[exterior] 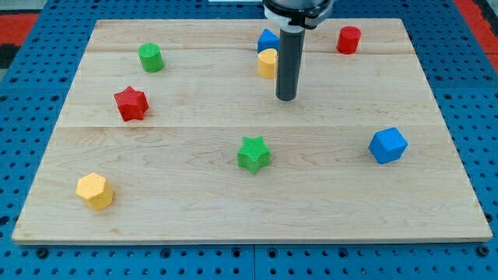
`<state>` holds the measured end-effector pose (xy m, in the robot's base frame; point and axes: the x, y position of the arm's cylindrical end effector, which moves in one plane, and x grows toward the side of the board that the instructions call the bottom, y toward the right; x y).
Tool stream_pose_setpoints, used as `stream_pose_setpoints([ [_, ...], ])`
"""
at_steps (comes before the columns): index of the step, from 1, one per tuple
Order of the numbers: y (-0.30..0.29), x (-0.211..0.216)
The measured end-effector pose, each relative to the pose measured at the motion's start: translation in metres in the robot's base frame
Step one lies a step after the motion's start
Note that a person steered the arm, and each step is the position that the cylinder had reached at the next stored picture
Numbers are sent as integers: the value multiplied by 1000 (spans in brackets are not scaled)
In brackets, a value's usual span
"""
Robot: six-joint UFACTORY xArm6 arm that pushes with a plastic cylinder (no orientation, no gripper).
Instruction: Point at the blue cube
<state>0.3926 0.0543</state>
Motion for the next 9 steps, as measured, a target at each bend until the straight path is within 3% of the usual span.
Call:
stream_pose_setpoints([
  [1, 0, 30],
  [4, 31, 32],
  [6, 31, 97],
  [9, 66, 105],
])
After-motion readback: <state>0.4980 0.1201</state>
